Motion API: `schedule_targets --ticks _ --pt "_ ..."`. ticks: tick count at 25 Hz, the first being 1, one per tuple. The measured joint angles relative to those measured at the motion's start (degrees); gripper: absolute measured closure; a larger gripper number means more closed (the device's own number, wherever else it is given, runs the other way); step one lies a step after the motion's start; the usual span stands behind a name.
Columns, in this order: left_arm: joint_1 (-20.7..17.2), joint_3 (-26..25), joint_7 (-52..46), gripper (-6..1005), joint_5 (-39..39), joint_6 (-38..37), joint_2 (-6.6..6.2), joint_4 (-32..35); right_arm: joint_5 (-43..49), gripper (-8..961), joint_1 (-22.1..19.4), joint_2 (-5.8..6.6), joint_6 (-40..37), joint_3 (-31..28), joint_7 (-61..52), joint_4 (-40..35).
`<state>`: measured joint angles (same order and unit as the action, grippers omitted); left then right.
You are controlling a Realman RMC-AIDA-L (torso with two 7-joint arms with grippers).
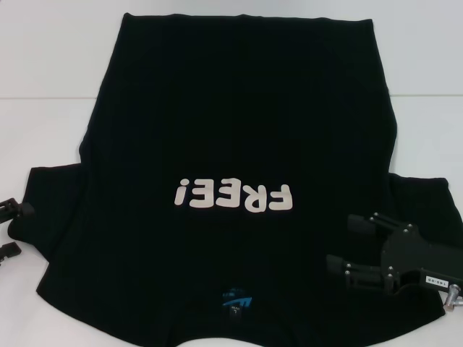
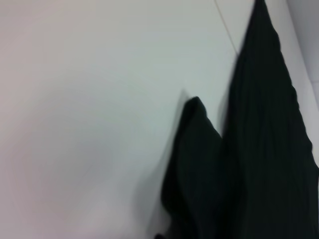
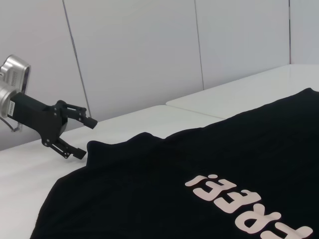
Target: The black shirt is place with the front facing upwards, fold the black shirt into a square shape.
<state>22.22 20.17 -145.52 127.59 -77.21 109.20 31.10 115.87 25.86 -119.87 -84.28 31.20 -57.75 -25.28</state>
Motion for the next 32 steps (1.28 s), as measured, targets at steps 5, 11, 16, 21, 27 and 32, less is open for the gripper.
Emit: schedule_targets --ticks 5,11,16,21,27,32 --pt "0.2 0.0 0.0 92 0.0 2.7 0.10 -0.9 0.0 15 0.0 0.06 0.0 0.0 0.0 0.0" --pt "0.6 0.0 0.1 98 -0.3 3.6 0.30 -0.9 0.1 16 -0.1 0.09 0.0 0.0 0.0 0.0" --pt "1.8 0.1 0.2 104 0.0 4.4 0.42 -1.0 0.1 17 -0.1 0.09 -0.5 0.0 0.0 0.0" --pt "2.4 0.7 0.5 110 0.1 5.4 0.54 -1.4 0.0 18 -0.1 0.09 -0.9 -0.2 -0.1 0.0" --pt "2.8 1.7 1.2 116 0.1 6.0 0.56 -1.6 0.1 18 -0.2 0.09 -1.4 -0.4 -0.2 0.1" --pt "3.2 3.0 2.8 122 0.1 6.7 0.69 -1.6 0.0 19 -0.2 0.08 -1.5 -0.5 -0.2 0.1"
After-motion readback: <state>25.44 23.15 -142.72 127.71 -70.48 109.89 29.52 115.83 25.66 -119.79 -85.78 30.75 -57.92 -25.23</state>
